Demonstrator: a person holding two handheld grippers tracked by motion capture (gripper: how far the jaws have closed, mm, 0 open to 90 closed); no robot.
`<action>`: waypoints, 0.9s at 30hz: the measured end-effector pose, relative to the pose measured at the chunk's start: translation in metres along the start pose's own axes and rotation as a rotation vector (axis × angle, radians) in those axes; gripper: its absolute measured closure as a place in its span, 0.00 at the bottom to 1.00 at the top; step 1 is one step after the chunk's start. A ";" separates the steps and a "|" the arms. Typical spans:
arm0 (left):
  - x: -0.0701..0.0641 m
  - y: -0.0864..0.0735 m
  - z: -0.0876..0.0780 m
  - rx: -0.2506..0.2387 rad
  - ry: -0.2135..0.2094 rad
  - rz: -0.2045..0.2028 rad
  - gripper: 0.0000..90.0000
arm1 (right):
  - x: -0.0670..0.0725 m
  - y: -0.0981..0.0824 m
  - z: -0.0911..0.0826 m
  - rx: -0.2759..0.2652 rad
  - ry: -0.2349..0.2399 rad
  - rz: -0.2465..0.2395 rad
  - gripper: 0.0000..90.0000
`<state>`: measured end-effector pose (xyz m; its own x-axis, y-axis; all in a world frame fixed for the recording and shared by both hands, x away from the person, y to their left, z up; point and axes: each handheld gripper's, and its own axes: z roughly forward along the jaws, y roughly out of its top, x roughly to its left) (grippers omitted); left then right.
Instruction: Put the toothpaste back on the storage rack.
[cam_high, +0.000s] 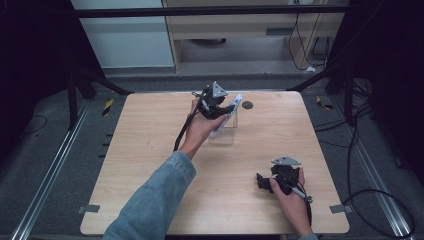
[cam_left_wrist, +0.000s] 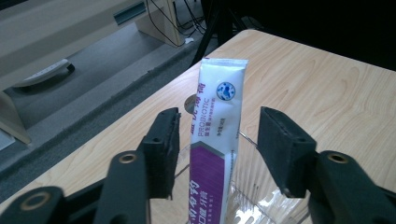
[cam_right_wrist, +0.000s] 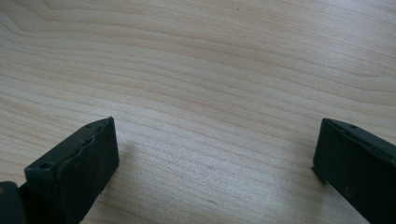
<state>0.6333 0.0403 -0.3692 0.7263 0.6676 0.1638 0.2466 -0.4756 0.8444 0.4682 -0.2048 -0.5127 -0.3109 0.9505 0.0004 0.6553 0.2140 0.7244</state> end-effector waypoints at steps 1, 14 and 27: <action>-0.001 0.000 0.000 0.007 -0.006 0.005 0.50 | 0.000 0.000 0.000 0.000 0.000 0.000 0.00; -0.009 0.001 -0.006 0.033 -0.014 0.014 0.19 | 0.000 0.000 0.000 0.000 0.000 0.000 0.00; -0.018 -0.003 -0.018 0.057 -0.056 0.029 0.11 | 0.000 0.000 0.000 0.000 0.000 0.000 0.00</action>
<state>0.6079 0.0397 -0.3651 0.7679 0.6209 0.1575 0.2601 -0.5270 0.8091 0.4682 -0.2048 -0.5127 -0.3107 0.9505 0.0004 0.6554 0.2140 0.7243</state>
